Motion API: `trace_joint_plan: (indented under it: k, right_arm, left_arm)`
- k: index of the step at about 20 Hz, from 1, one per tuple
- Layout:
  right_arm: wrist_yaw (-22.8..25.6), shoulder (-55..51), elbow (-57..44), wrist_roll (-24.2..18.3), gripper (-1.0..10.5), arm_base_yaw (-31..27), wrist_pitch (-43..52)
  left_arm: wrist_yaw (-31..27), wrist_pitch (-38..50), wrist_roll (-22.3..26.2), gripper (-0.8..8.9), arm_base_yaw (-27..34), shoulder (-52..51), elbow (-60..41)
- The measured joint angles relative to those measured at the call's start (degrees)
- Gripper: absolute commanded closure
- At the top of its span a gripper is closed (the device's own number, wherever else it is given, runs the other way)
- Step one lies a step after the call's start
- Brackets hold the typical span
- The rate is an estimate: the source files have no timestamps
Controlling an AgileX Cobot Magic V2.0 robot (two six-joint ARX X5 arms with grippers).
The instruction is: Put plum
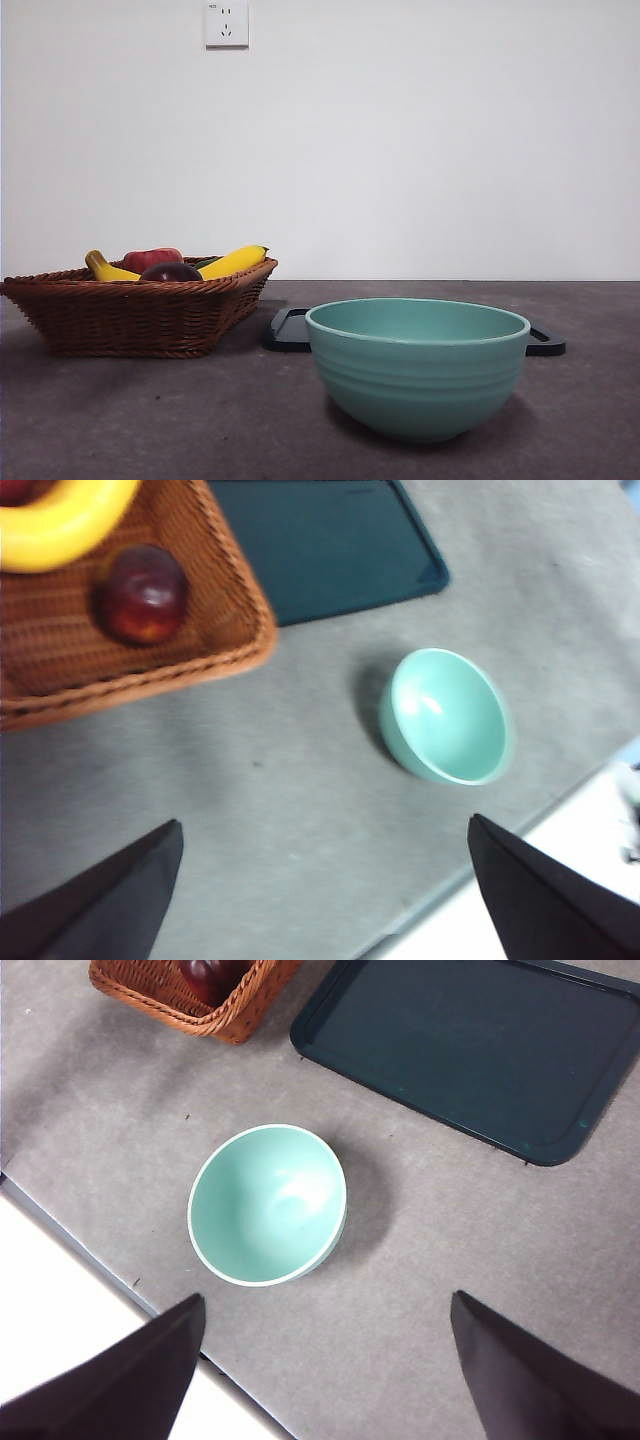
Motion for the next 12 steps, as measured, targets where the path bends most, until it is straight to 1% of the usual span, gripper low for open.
trace_joint_plan:
  k: [4,6,12]
  right_arm:
    - [0.0,0.0,0.0,0.1,5.5,0.0,0.3]
    - [0.0,0.0,0.0,0.1,5.5,0.0,0.3]
    - [0.0,0.0,0.0,0.1,5.5,0.0,0.3]
  left_arm:
    - [-5.6,0.1,-1.3,3.52,-1.8,3.3,1.7]
    - [-8.2,1.2,-1.8,3.53,-3.2,6.3,4.2]
    - [-14.3,6.7,-2.6,3.55,-7.2,19.6,12.4]
